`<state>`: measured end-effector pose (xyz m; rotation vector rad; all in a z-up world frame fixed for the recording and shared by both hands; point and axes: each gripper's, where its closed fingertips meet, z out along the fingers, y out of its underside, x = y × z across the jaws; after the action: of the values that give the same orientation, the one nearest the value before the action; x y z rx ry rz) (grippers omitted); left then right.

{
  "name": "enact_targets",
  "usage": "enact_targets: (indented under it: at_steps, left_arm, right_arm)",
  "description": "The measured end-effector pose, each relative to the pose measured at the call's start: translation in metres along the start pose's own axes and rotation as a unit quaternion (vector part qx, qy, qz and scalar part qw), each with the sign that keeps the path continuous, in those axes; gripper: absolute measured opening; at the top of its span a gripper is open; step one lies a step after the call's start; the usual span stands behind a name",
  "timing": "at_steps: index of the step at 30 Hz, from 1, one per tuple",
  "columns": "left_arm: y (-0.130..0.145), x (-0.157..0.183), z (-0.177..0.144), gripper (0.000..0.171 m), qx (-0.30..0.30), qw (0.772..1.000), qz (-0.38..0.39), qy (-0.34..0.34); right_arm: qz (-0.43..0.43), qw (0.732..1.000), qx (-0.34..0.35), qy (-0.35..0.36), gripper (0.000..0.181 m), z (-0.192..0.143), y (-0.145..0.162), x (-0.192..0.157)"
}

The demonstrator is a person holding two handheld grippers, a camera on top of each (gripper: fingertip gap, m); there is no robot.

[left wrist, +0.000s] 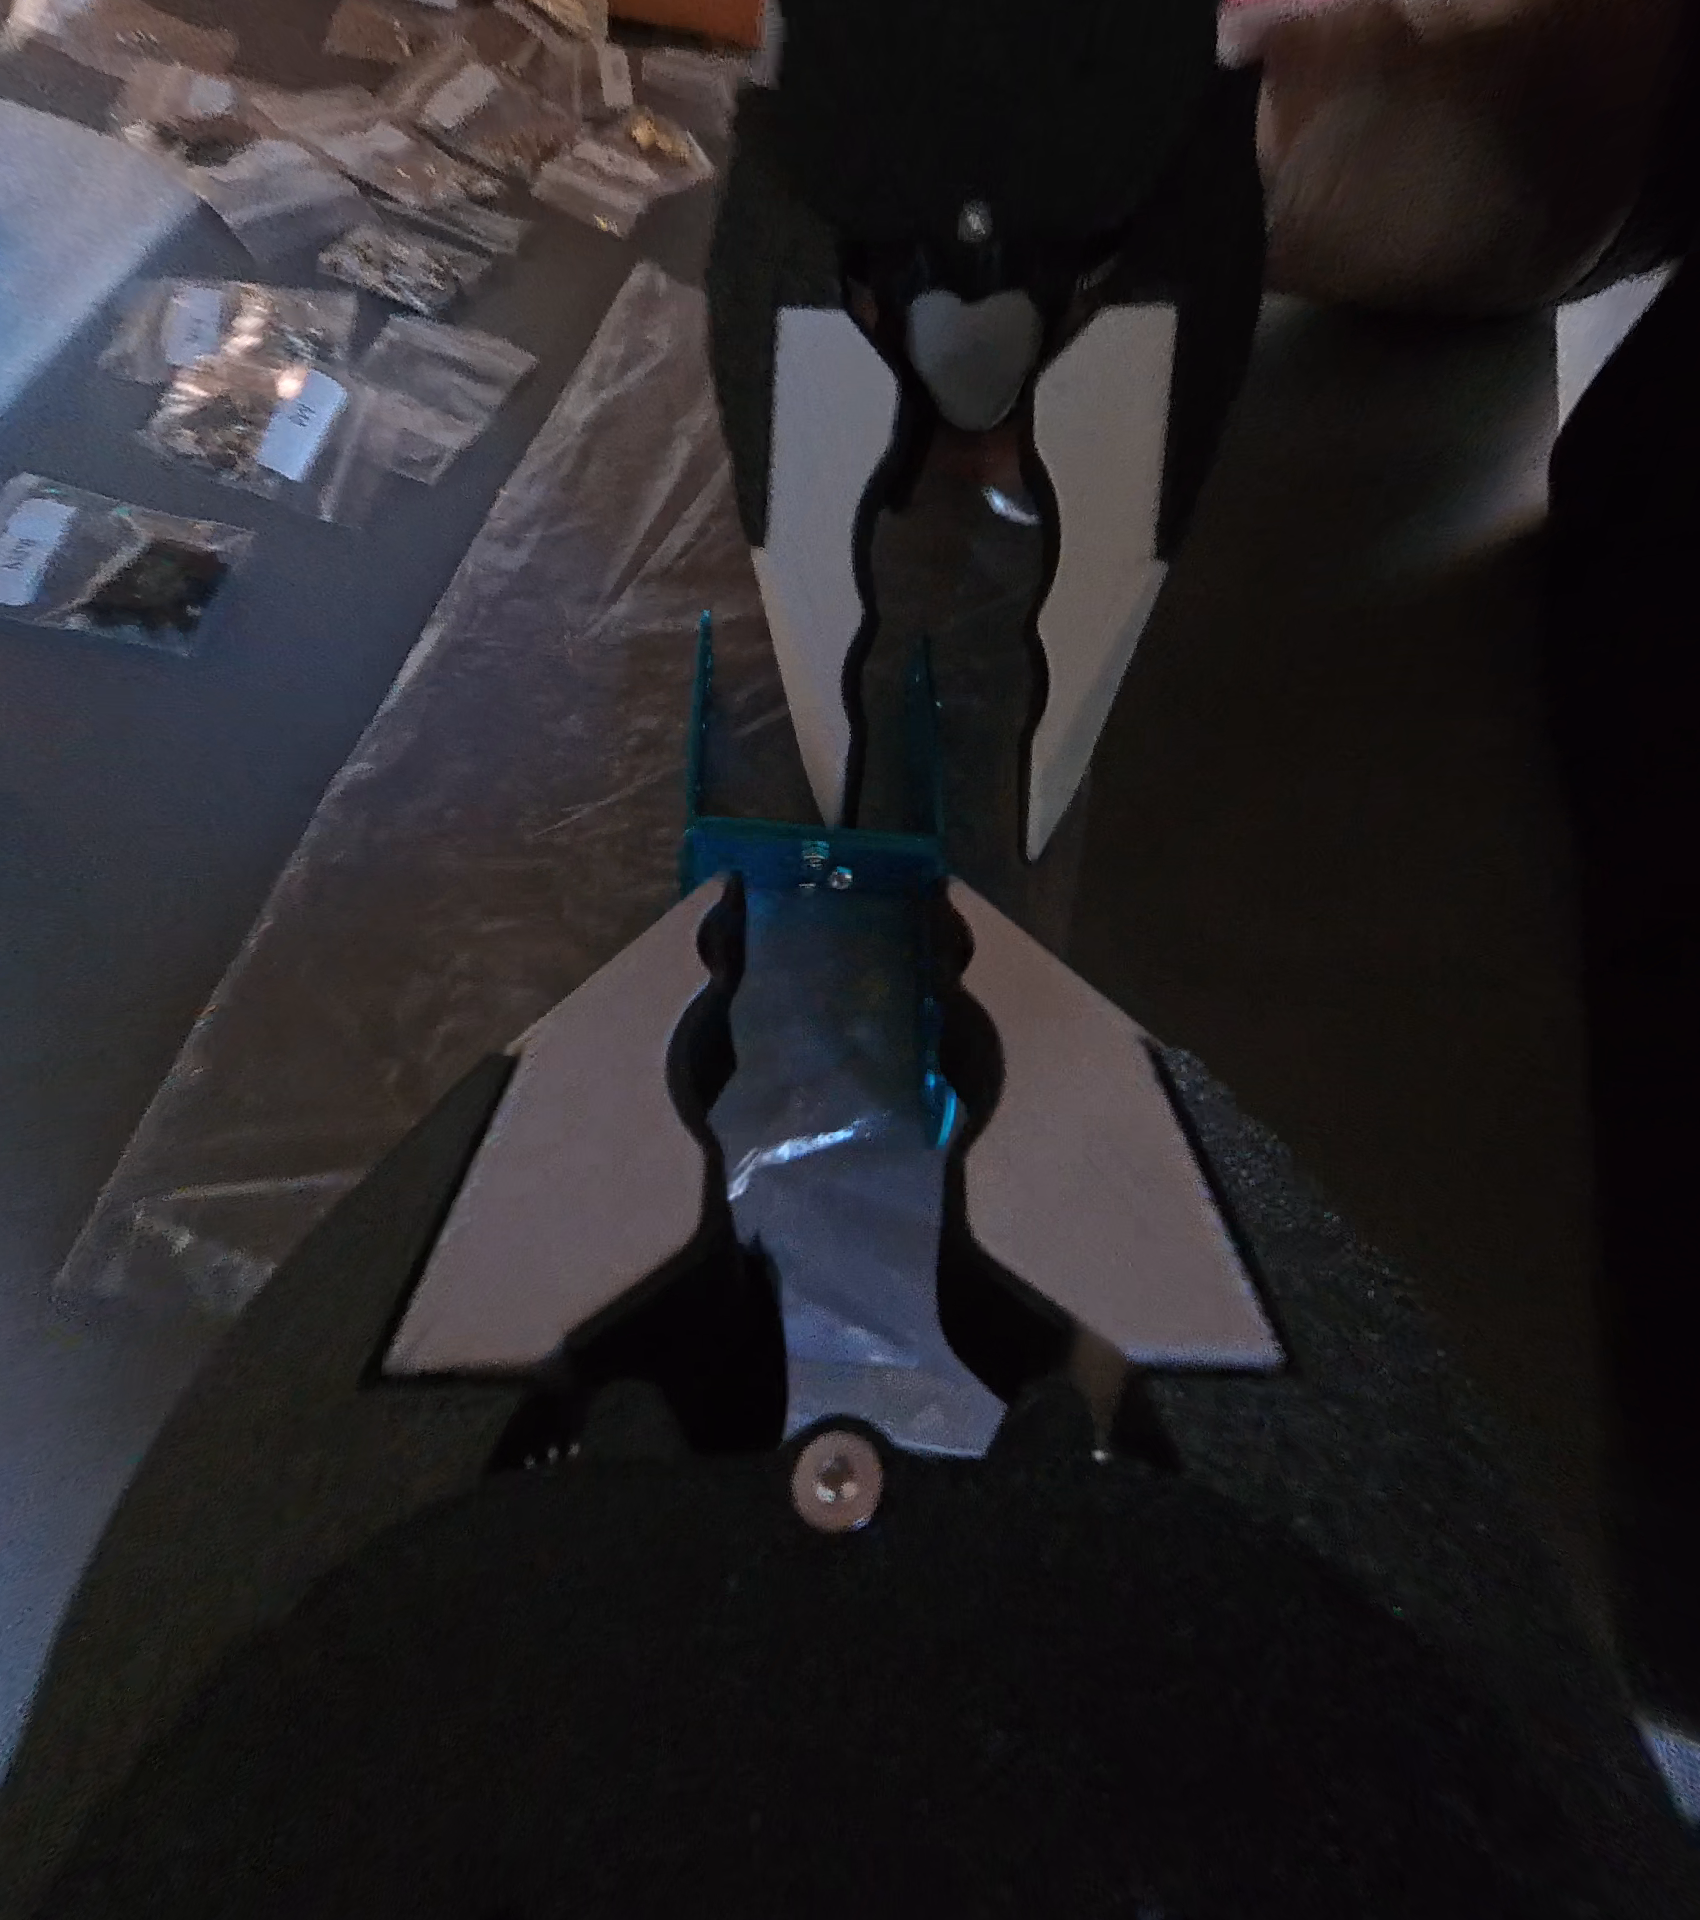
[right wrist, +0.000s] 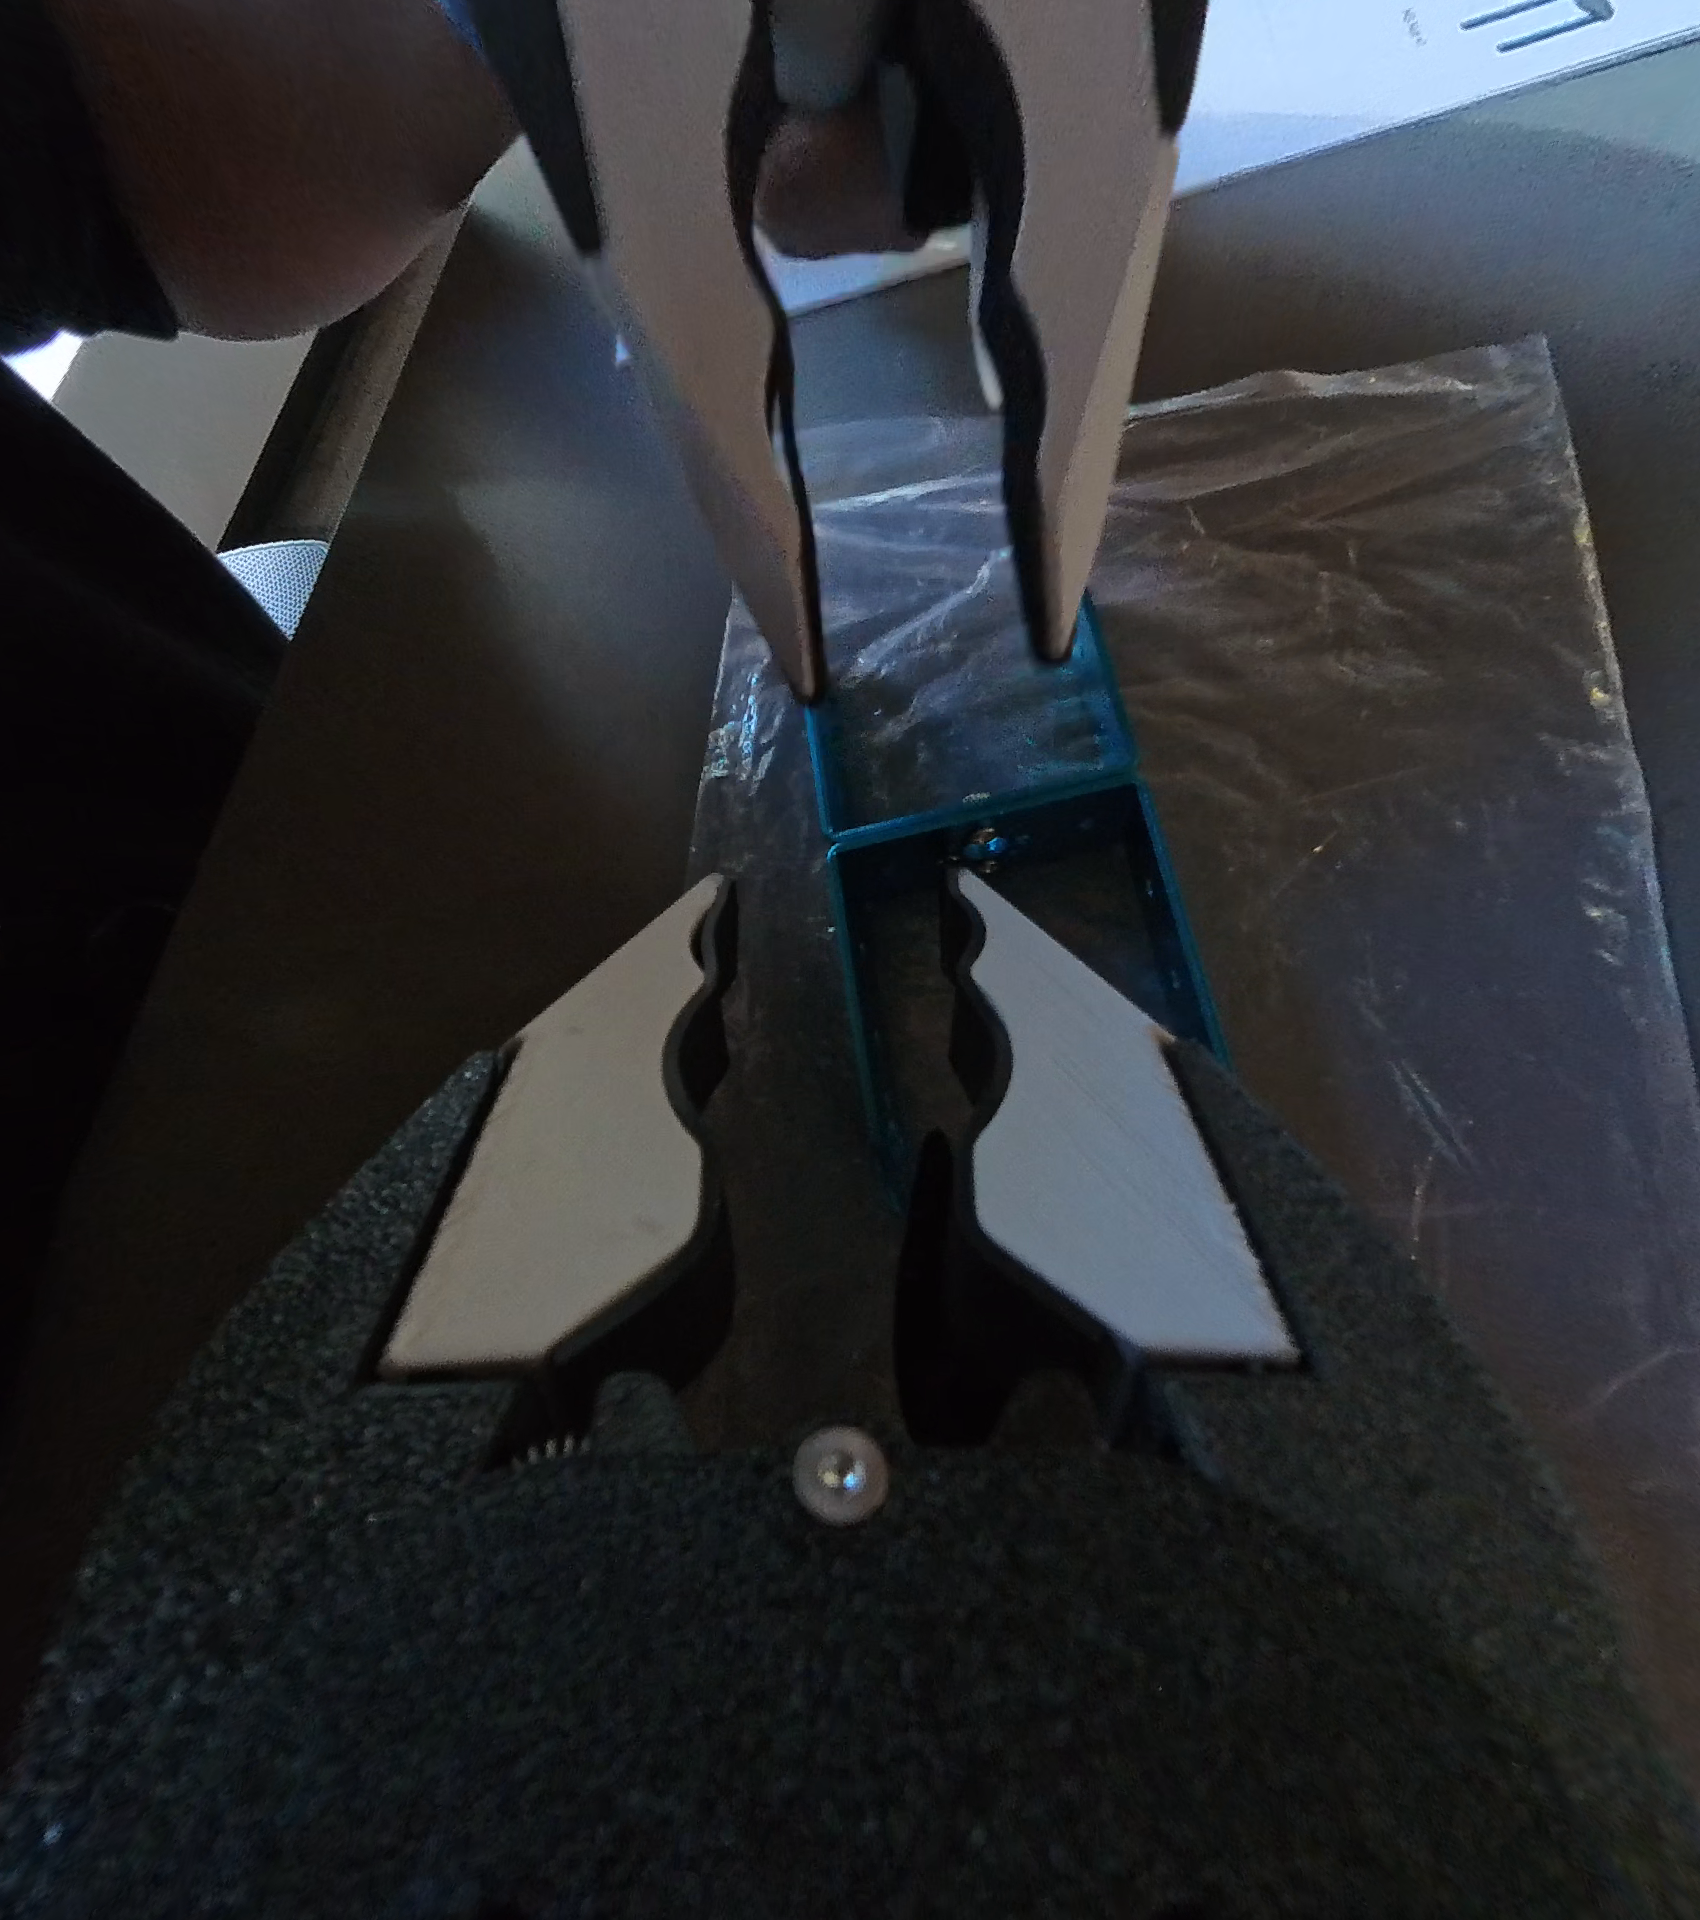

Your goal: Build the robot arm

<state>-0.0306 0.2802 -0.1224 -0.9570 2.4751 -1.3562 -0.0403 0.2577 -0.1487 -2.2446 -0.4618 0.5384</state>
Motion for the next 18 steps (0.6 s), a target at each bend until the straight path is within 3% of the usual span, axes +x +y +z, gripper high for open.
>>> enact_targets:
  at_steps: [3,6,13,18]
  left_arm:
    - [0.001,-0.008,-0.015,0.064,0.029,0.999,-0.032,-0.022]
    - [0.017,-0.009,-0.02,0.077,0.01,0.998,-0.035,-0.044]
    - [0.041,-0.008,-0.006,0.074,-0.05,0.996,-0.017,-0.076]
    - [0.041,-0.008,-0.007,0.073,-0.044,0.994,-0.028,-0.092]
  right_arm:
    - [-0.001,1.0,-0.001,0.001,0.04,0.0,0.0,0.0]
    - [0.0,1.0,-0.002,0.001,0.038,0.0,0.0,0.001]
    - [0.001,1.0,-0.024,-0.013,0.045,0.006,0.005,-0.003]
    - [-0.008,1.0,-0.026,0.001,0.044,0.002,0.006,-0.001]
